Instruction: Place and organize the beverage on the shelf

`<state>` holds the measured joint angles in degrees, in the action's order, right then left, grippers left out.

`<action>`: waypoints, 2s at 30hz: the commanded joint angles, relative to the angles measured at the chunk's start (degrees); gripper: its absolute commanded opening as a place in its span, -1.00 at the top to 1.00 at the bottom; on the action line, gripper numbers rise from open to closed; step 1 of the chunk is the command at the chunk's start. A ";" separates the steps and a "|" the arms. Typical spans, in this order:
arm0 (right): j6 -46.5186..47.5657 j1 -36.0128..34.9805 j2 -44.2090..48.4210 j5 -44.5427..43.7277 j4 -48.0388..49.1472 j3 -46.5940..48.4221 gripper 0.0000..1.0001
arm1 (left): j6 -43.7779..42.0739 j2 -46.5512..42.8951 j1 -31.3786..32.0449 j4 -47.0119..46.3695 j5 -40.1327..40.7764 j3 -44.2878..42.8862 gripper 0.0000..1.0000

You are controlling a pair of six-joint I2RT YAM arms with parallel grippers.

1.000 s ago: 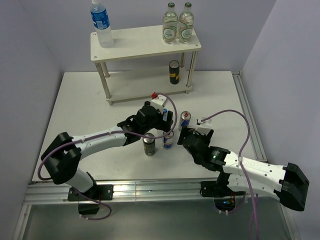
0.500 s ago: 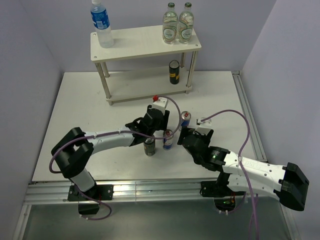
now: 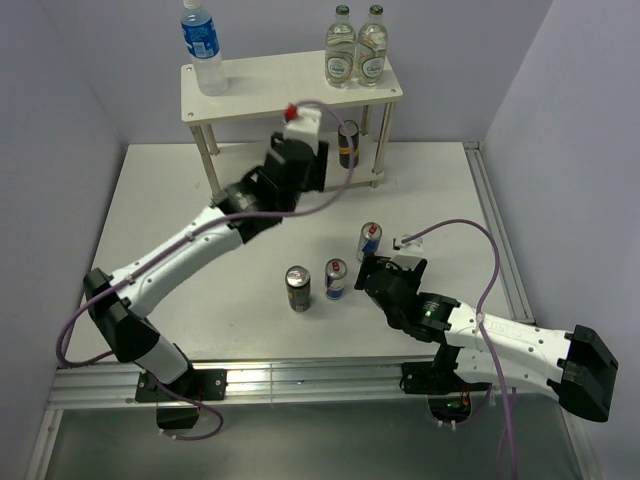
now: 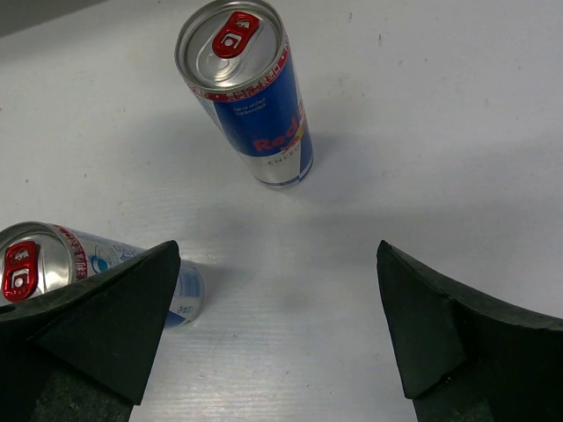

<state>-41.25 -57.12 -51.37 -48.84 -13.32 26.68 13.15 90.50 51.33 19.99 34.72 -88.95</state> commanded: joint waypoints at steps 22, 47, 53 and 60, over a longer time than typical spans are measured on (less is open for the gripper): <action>-0.32 -0.44 2.24 -1.70 0.66 0.92 -1.00 | -7.96 11.80 -18.02 -7.15 3.42 -40.61 0.99; -0.32 -0.44 1.01 -1.70 0.75 1.45 -1.00 | -10.77 17.17 -21.53 -12.34 3.34 -44.65 -0.02; -0.14 -0.44 0.84 -1.70 0.75 1.54 -1.00 | -11.39 17.87 -22.33 -13.31 2.37 -45.08 -0.65; -0.23 -0.45 0.22 -1.70 0.75 1.71 -1.00 | -11.04 20.68 -23.73 -13.40 0.61 -47.11 -0.82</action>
<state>-41.23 -57.14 -50.65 -48.77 -13.30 26.68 2.55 109.62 28.38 9.50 37.26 -133.71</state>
